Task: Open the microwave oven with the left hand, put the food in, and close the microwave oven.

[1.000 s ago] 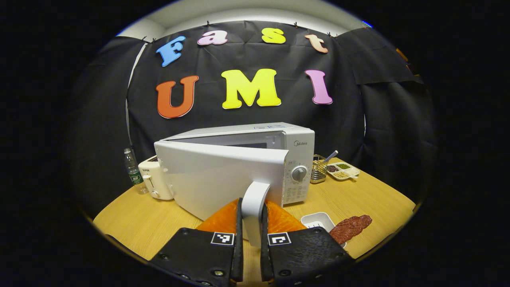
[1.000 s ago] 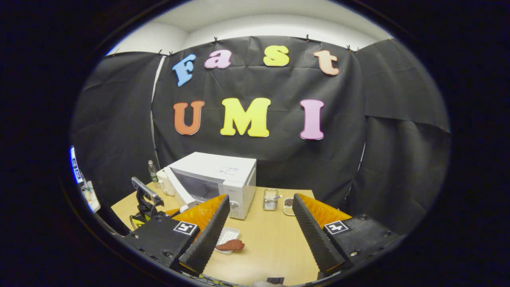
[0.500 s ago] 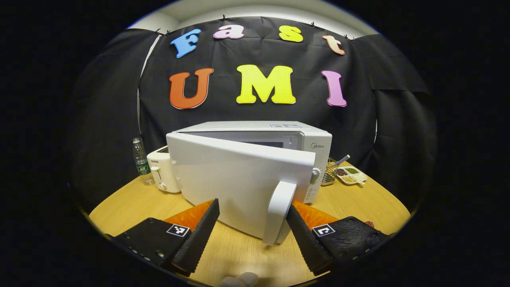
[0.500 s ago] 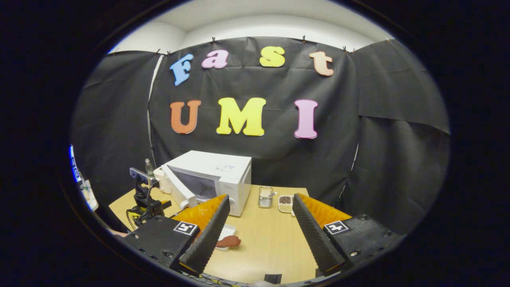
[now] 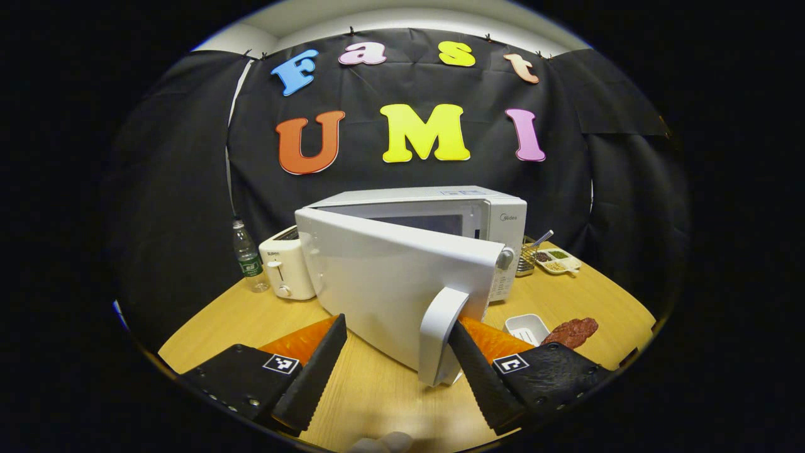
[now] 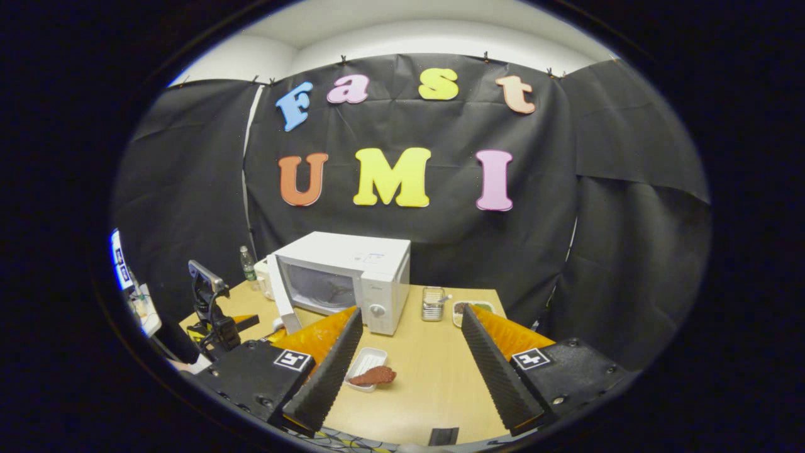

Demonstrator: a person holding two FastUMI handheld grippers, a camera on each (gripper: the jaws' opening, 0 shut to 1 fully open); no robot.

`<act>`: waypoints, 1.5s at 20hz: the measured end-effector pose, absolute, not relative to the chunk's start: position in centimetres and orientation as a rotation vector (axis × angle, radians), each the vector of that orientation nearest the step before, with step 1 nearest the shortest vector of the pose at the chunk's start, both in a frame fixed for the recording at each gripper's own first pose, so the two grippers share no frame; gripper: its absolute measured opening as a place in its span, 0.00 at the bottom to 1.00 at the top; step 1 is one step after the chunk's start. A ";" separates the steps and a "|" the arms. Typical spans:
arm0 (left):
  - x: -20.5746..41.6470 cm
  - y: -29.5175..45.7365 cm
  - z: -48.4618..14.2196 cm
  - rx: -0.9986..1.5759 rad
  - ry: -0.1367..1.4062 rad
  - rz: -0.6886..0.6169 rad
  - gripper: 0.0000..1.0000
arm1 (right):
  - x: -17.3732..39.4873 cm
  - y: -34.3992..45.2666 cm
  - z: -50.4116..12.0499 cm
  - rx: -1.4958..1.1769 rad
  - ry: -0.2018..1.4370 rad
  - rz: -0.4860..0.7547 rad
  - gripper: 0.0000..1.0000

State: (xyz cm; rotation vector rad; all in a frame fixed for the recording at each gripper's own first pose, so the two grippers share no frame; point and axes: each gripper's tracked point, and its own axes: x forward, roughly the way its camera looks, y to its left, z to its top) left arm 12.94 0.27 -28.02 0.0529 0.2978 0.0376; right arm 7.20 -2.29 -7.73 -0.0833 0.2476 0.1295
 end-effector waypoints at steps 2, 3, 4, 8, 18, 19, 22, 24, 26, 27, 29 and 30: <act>11.5 2.2 -28.1 0.057 0.304 0.057 0.96 | 6.7 -0.7 -8.2 -0.073 0.254 0.153 1.00; 10.7 3.1 -28.1 0.056 0.308 0.067 0.96 | 6.5 0.2 -8.2 -0.067 0.253 0.165 0.92; 9.9 4.1 -28.1 0.058 0.310 0.078 0.96 | 6.2 1.0 -8.2 -0.064 0.252 0.176 1.00; 7.6 8.0 -28.1 0.071 0.314 0.106 0.96 | 5.2 4.2 -9.0 -0.063 0.257 0.213 1.00; 3.8 17.5 -28.7 0.069 0.332 0.180 0.96 | 3.5 7.7 -12.7 -0.062 0.295 0.210 0.91; 3.7 18.2 -28.7 0.071 0.333 0.188 0.96 | 3.6 7.6 -13.7 -0.065 0.310 0.201 0.91; 3.2 20.8 -28.7 0.096 0.346 0.221 0.96 | 4.4 6.4 -16.8 -0.050 0.365 0.168 1.00; 2.6 22.8 -28.3 0.117 0.346 0.250 0.96 | 5.3 5.6 -19.0 -0.023 0.399 0.154 1.00; 2.2 24.3 -27.8 0.115 0.349 0.279 0.96 | 6.7 4.4 -21.5 0.000 0.432 0.140 1.00; 2.0 24.7 -27.6 0.118 0.353 0.295 0.96 | 7.4 3.8 -22.8 0.017 0.447 0.138 1.00; 1.2 25.0 -27.1 0.137 0.352 0.308 0.96 | 9.1 2.9 -25.9 0.056 0.511 0.139 1.00; 0.9 24.7 -26.8 0.140 0.358 0.306 0.96 | 9.9 2.5 -27.3 0.092 0.548 0.136 1.00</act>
